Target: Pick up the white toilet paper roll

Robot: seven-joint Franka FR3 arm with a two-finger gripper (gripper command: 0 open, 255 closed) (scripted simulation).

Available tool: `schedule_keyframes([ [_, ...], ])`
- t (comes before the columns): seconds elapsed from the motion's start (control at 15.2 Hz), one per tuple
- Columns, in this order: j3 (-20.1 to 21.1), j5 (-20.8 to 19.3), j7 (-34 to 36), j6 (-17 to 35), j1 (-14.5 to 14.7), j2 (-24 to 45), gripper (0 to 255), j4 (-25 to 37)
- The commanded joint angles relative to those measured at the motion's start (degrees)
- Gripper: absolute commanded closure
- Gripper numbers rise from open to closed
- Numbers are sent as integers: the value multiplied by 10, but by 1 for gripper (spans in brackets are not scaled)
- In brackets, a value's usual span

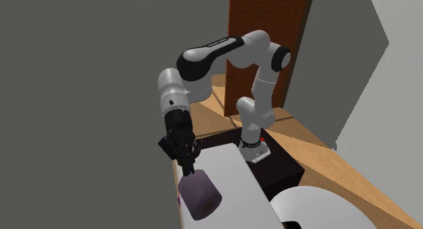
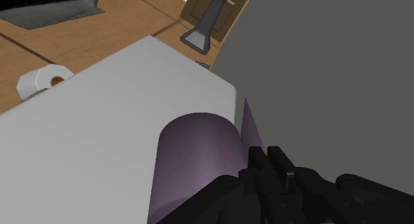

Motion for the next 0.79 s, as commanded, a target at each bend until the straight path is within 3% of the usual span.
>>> schedule_keyframes([
  [0.0,0,-7,14,-4,-1,-2,255,10],
  [0.73,-2,-35,74,-24,-5,-5,255,64],
])
